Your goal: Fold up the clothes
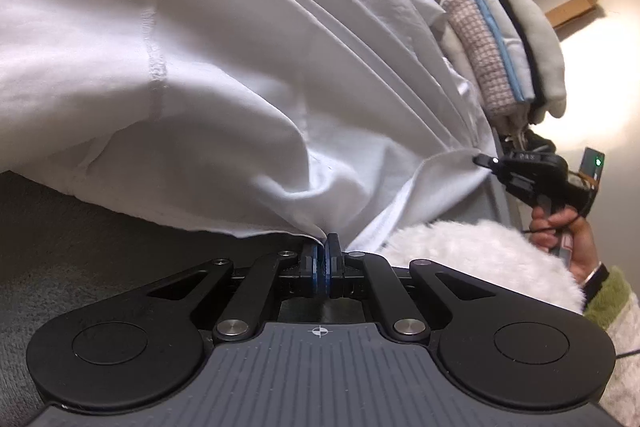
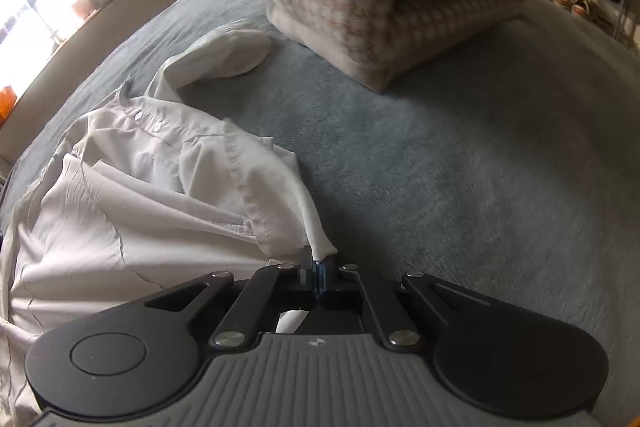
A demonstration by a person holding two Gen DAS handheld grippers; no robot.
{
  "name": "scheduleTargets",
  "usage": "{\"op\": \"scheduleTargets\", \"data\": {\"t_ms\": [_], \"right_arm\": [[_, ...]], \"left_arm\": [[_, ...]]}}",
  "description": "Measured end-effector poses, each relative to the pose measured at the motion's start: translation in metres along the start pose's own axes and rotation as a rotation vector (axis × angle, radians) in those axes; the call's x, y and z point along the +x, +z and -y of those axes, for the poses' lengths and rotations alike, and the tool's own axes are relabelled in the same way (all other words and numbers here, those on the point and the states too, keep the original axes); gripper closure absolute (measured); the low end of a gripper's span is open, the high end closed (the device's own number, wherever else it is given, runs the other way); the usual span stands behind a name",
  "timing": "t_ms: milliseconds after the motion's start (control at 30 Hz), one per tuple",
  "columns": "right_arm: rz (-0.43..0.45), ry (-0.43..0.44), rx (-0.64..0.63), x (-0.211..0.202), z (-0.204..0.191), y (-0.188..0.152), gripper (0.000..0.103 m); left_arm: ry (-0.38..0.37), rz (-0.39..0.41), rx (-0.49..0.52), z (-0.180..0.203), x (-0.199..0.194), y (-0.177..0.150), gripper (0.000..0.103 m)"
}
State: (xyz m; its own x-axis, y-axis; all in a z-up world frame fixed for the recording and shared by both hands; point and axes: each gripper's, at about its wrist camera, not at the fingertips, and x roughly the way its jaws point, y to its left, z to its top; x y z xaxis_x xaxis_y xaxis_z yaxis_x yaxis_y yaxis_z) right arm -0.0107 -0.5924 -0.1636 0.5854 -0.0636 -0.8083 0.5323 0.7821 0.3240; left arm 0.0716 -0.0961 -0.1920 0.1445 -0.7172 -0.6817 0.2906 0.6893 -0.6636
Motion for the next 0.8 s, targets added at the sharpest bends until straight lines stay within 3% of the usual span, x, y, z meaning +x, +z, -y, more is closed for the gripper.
{"op": "scheduleTargets", "data": {"t_ms": [233,467,533,600,633,733,800], "right_arm": [[0.037,0.003,0.005,-0.012,-0.007,0.003,0.102],[0.005,-0.015,0.032,-0.022,0.026,-0.011,0.102],[-0.003,-0.001,0.055,-0.027,0.034,-0.015,0.097],[0.001,0.011,0.073,-0.037,0.039,-0.016,0.078],[0.008,0.018,0.062,-0.045,0.037,-0.016,0.075],[0.058,0.043,-0.096,-0.077,0.009,-0.015,0.073],[0.092,0.060,-0.202,-0.098,-0.009,-0.015,0.073]], "left_arm": [[0.024,0.036,0.020,0.006,0.001,0.001,0.102],[-0.061,-0.061,-0.017,0.005,0.006,-0.014,0.100],[-0.079,-0.074,-0.043,-0.002,0.002,-0.012,0.099],[-0.065,-0.058,-0.050,-0.008,-0.011,-0.011,0.095],[-0.063,-0.050,-0.055,-0.012,-0.018,-0.010,0.089],[-0.048,0.016,-0.081,-0.024,-0.050,-0.009,0.078],[0.011,0.107,-0.066,-0.030,-0.081,-0.007,0.072]]}}
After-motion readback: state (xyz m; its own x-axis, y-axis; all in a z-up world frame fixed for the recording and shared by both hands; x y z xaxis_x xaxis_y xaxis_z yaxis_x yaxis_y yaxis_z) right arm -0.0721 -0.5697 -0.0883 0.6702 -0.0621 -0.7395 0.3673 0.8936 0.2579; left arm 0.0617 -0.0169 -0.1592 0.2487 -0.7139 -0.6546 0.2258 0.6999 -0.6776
